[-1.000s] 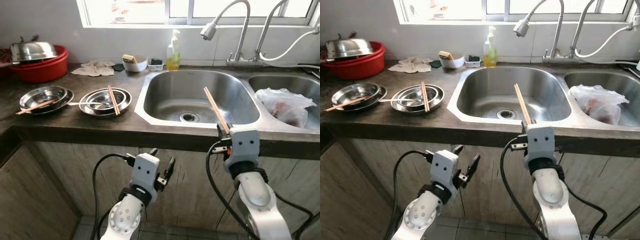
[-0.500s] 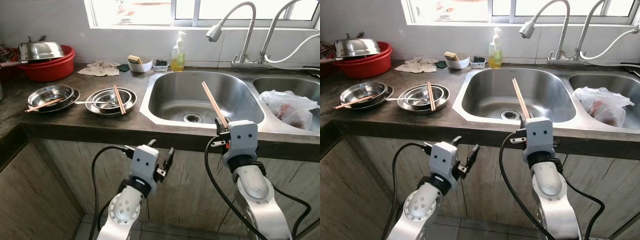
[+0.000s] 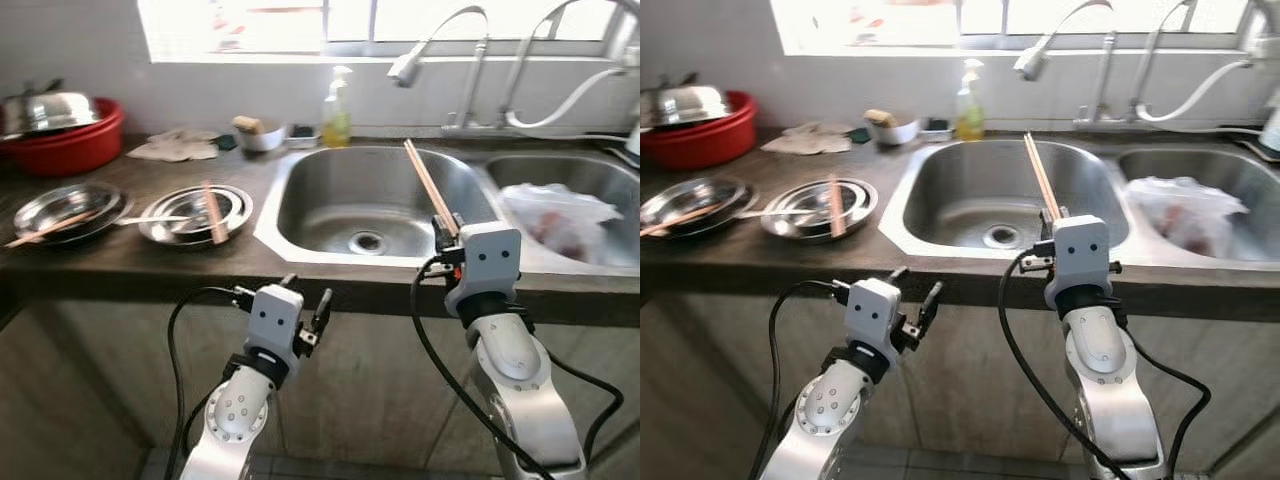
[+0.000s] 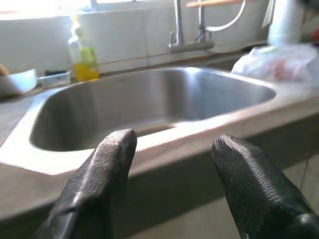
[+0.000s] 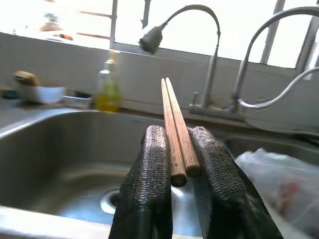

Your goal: Kitchen organization

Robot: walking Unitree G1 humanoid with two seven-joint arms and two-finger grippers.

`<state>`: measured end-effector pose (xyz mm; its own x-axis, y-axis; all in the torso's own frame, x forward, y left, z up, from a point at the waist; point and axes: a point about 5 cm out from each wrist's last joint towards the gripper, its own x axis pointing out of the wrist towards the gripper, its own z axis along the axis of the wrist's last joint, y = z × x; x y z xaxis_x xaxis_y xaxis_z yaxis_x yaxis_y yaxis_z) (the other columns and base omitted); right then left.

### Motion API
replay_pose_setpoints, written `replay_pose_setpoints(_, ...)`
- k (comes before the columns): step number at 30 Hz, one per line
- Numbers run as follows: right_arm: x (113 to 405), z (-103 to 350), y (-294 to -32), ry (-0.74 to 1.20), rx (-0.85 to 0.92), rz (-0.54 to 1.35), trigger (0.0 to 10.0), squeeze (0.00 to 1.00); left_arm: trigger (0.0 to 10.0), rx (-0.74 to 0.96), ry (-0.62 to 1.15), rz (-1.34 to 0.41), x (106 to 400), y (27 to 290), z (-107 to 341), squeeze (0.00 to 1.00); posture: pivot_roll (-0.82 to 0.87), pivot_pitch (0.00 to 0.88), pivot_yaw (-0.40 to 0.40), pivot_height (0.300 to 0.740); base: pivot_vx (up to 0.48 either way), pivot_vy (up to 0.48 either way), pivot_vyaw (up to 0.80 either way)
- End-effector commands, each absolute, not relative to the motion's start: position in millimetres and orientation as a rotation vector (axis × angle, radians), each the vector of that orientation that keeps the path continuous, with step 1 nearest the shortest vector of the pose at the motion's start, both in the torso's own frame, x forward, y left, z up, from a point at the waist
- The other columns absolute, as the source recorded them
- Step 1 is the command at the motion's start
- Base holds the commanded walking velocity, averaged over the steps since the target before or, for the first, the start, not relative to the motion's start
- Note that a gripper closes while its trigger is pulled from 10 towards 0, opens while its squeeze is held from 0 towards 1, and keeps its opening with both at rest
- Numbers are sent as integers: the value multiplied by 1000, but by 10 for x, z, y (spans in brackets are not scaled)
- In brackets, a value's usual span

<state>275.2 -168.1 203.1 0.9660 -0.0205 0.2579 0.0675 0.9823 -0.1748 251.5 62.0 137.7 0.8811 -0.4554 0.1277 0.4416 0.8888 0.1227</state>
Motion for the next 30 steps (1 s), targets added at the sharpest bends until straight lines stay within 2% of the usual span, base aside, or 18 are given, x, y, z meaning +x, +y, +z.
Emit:
replay_pose_setpoints(1, 2769, 2057, -1584, -271, -171, -12, 10000, 0, 10000, 116, -149, -439, 2540, 722, 1350, 0, -49, 0, -18, 740, 368, -304, 0)
replay_pose_setpoints(7, 2793, 2120, -1578, -285, -172, -3, 10000, 0, 10000, 118, -147, -441, 2541, 728, 1345, 0, -47, 0, -17, 740, 366, -286, 0)
replay_pose_setpoints(16, 2945, 2221, -1574, -249, -202, 42, 10000, 0, 10000, 106, -142, -425, 2550, 739, 1341, 0, -50, 0, -20, 740, 341, 0, 0)
replay_pose_setpoints(27, 3312, 2349, -1551, -124, -272, 141, 10000, 0, 10000, 97, -127, -402, 2552, 745, 1343, 0, -44, 0, -33, 740, 0, 0, 0)
replay_pose_setpoints(30, 3451, 2269, -1492, 3, -343, 247, 10000, 0, 10000, 101, -117, -405, 2521, 741, 1316, 0, -42, 0, -33, 740, 0, 0, 0)
